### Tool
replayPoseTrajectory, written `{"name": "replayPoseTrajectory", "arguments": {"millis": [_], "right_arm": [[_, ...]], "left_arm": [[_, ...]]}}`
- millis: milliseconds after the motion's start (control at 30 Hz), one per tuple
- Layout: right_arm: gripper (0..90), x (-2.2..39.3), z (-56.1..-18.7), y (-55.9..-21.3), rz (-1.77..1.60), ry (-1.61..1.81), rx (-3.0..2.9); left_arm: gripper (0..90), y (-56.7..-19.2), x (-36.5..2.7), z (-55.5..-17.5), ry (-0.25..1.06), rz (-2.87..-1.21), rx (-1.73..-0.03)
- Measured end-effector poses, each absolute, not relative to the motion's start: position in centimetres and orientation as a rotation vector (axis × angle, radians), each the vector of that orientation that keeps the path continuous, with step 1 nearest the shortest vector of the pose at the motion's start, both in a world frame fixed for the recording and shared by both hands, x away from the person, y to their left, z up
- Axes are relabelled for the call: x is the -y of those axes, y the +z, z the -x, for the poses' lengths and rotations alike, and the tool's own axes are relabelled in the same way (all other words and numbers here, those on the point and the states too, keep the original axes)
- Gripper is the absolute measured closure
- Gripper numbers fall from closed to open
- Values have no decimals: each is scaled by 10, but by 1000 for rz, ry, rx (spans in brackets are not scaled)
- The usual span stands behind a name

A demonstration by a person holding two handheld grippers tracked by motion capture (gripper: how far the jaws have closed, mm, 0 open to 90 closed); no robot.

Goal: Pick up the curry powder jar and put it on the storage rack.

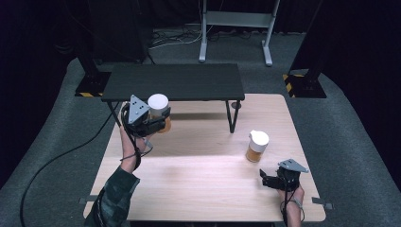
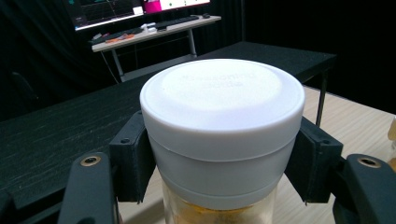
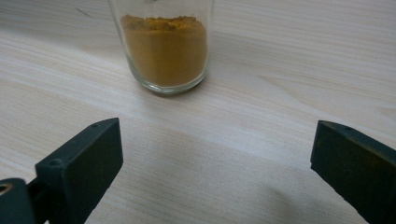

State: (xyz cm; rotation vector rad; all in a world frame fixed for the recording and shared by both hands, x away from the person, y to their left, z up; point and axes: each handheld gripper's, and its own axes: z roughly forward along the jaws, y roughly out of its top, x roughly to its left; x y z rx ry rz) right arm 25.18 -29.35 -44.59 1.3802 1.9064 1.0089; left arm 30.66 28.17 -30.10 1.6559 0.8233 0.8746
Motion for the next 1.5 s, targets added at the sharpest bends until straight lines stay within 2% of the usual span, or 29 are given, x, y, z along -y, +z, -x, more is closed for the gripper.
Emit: {"name": "replayPoseTrajectory", "arguments": {"millis": [733,1500], "right_arm": [[10,294,-254,-444,-1382,1003,-1924],[12,291,-257,-443,-1395,980,-1929]], "left_arm": [[332,-278,-287,-331,815,-1651,-805],[332,-267,-285,-350,809,-1623,-823]]}}
